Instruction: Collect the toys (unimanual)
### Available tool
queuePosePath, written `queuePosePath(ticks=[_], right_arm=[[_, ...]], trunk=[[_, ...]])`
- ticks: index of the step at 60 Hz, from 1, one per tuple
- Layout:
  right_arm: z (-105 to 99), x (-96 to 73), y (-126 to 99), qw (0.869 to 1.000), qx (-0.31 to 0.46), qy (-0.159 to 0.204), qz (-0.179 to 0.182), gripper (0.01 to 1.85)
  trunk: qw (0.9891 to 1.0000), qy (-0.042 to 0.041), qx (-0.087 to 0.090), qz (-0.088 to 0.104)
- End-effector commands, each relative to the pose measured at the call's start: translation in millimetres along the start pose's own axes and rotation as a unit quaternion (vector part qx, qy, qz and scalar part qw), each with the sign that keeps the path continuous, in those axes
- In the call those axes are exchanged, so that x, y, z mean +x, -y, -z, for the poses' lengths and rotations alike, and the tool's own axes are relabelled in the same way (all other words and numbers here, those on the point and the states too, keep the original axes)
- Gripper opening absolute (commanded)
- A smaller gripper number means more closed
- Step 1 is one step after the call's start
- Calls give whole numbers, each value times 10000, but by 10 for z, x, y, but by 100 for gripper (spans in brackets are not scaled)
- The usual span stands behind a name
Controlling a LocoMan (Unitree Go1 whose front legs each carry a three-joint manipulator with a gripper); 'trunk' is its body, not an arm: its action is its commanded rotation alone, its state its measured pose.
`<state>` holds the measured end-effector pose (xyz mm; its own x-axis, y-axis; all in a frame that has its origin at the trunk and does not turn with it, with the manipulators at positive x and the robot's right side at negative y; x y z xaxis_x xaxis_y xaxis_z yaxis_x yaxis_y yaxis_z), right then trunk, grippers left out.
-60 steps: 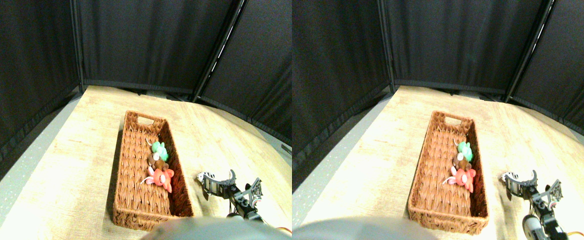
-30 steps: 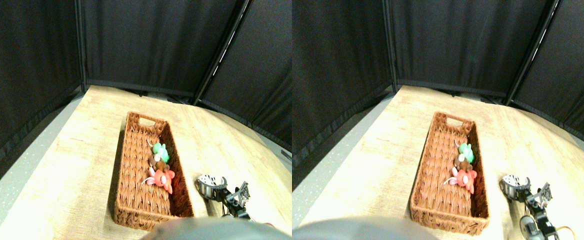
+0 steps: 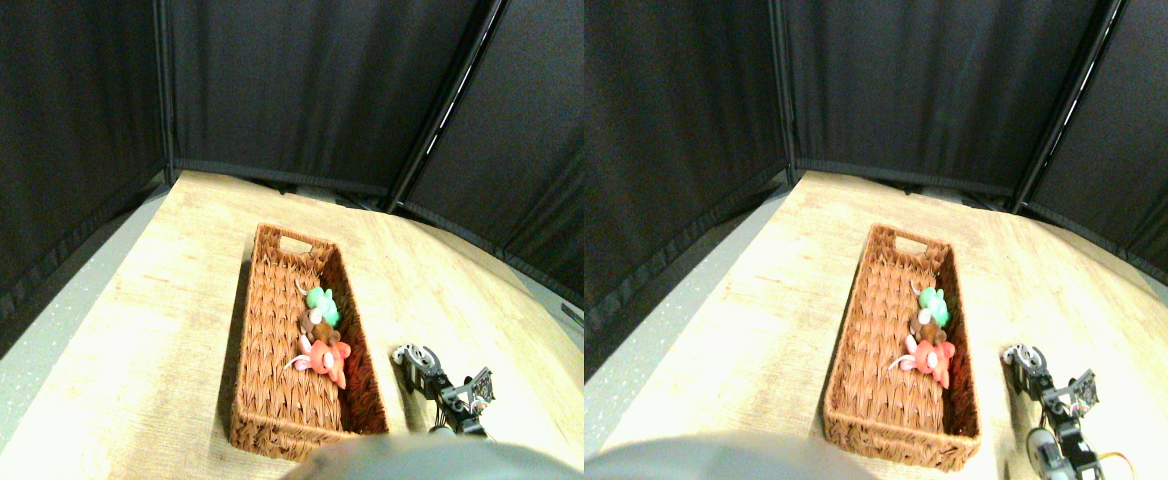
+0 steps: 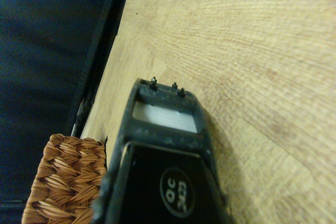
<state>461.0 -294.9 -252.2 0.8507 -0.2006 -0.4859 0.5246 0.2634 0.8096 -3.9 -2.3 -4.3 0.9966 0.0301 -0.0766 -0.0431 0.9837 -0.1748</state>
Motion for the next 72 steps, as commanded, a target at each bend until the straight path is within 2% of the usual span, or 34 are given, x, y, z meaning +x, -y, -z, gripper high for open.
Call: queuePosePath(ticks=[1,8,11,18,22,25,31,33,40,45,55,68,72], right_arm=[[-22,-47,-65,9999,13,26,-147,18],[-9,-117,-149,9998,50,33,-191,16],[-7,-147,-208,9986,-171,-81,-493,16],[8,-206,-349,9965,-258,-220,-763,17],[37,-271,-494,9951,26,-421,-899,11],[69,-324,-632,9917,-258,-483,-1164,12],[127,-407,-835,9872,-148,-739,-1403,10],[134,-428,-873,9874,-127,-736,-1393,9],[207,-518,-1085,9793,-7,-1118,-1687,10],[251,-571,-1189,9777,-37,-1140,-1762,9],[376,-647,-1342,9716,-163,-1345,-1937,8],[595,-684,-1482,9667,-254,-1547,-2025,7],[691,-696,-1550,9610,-454,-1607,-2204,8]], trunk=[[10000,-41,-62,-37],[10000,-2,-76,-51],[9999,26,-98,-61],[9999,67,-128,-94],[9998,99,-143,-133],[9997,118,-157,-156],[9994,172,-206,-213],[9994,183,-211,-225],[9988,235,-268,-330],[9983,282,-311,-398],[9967,364,-427,-586],[9933,463,-613,-859],[9922,500,-671,-920]])
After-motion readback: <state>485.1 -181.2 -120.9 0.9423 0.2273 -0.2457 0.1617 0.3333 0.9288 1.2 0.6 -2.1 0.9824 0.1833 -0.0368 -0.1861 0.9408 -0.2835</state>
